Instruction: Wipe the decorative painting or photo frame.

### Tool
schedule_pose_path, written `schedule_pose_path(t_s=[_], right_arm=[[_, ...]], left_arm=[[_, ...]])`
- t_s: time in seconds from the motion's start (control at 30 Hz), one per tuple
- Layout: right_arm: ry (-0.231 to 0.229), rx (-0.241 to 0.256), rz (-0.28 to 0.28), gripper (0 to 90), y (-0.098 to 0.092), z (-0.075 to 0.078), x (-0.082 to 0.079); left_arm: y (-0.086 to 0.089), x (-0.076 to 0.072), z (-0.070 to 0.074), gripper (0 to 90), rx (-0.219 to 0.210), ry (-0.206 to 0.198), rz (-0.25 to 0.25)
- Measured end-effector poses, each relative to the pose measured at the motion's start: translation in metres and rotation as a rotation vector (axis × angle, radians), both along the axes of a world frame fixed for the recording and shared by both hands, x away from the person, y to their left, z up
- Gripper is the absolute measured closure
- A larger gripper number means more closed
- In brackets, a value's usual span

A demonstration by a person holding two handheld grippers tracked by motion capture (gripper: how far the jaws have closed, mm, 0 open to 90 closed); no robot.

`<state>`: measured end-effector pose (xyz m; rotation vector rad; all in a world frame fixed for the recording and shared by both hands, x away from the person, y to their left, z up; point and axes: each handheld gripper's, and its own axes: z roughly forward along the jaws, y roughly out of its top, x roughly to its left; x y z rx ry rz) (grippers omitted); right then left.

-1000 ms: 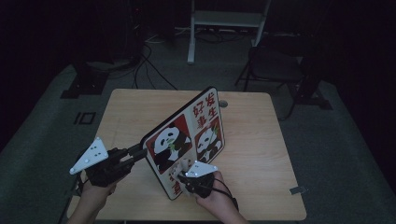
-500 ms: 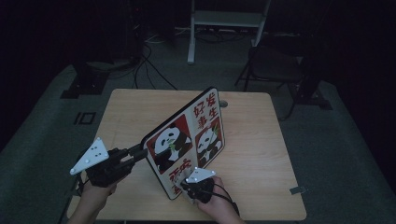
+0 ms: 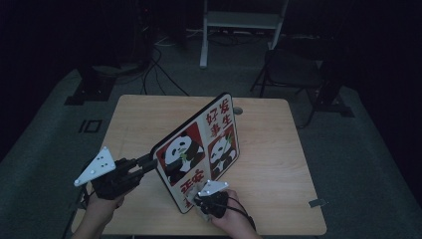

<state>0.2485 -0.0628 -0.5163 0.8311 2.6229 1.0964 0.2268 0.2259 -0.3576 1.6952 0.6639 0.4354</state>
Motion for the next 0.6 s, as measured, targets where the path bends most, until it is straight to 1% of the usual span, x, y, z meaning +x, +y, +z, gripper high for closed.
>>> schedule_pose_path(t_s=[0.03, 0.07, 0.1, 0.13, 0.17, 0.2, 0.27, 0.3, 0.37, 0.4, 0.43, 0.47, 0.5, 0.57, 0.6], right_arm=[[-0.016, 0.021, 0.002, 80.2, -0.001, 0.008, -0.001], [-0.016, 0.021, 0.002, 80.2, -0.001, 0.008, -0.001], [-0.047, 0.05, -0.004, 80.2, -0.002, 0.02, -0.001], [-0.047, 0.05, -0.004, 80.2, -0.002, 0.02, -0.001], [-0.076, 0.089, -0.014, 80.2, -0.005, 0.035, 0.0], [-0.076, 0.089, -0.014, 80.2, -0.005, 0.035, 0.0], [-0.119, 0.124, -0.015, 80.2, -0.006, 0.053, 0.001], [-0.149, 0.156, -0.006, 80.1, -0.005, 0.069, 0.002], [-0.195, 0.188, -0.001, 80.1, -0.003, 0.089, 0.002], [-0.195, 0.188, -0.001, 80.1, -0.003, 0.089, 0.002], [-0.23, 0.219, 0.011, 80.1, 0.0, 0.109, 0.004], [-0.23, 0.219, 0.011, 80.1, 0.0, 0.109, 0.004], [-0.271, 0.239, 0.017, 80.1, 0.003, 0.127, 0.006], [-0.301, 0.265, 0.022, 80.1, 0.007, 0.142, 0.008], [-0.301, 0.265, 0.022, 80.1, 0.007, 0.142, 0.008]], left_arm=[[0.0, 0.0, 0.0, 75.1, -0.002, 0.001, -0.002], [0.0, 0.0, 0.0, 75.1, -0.002, 0.001, -0.002], [0.0, 0.0, 0.0, 75.1, 0.0, -0.001, -0.001], [0.0, 0.0, 0.0, 75.1, 0.0, -0.001, -0.001], [0.0, 0.0, 0.0, 75.1, 0.0, -0.001, -0.001], [0.0, 0.0, 0.0, 75.1, 0.0, -0.001, -0.001], [0.0, 0.0, 0.0, 75.2, 0.0, 0.0, 0.002], [0.0, 0.0, 0.0, 75.2, 0.0, 0.0, 0.002], [0.0, 0.001, 0.0, 75.2, -0.005, 0.001, 0.002], [0.0, 0.001, 0.0, 75.2, -0.005, 0.001, 0.002], [0.0, 0.001, 0.0, 75.2, -0.004, 0.001, 0.001], [0.0, 0.001, 0.0, 75.2, -0.004, 0.001, 0.001], [0.0, 0.001, 0.0, 75.2, -0.004, 0.001, 0.001], [0.0, 0.001, 0.0, 75.3, -0.004, 0.001, 0.001], [0.001, 0.001, 0.0, 75.3, -0.004, 0.001, 0.0]])
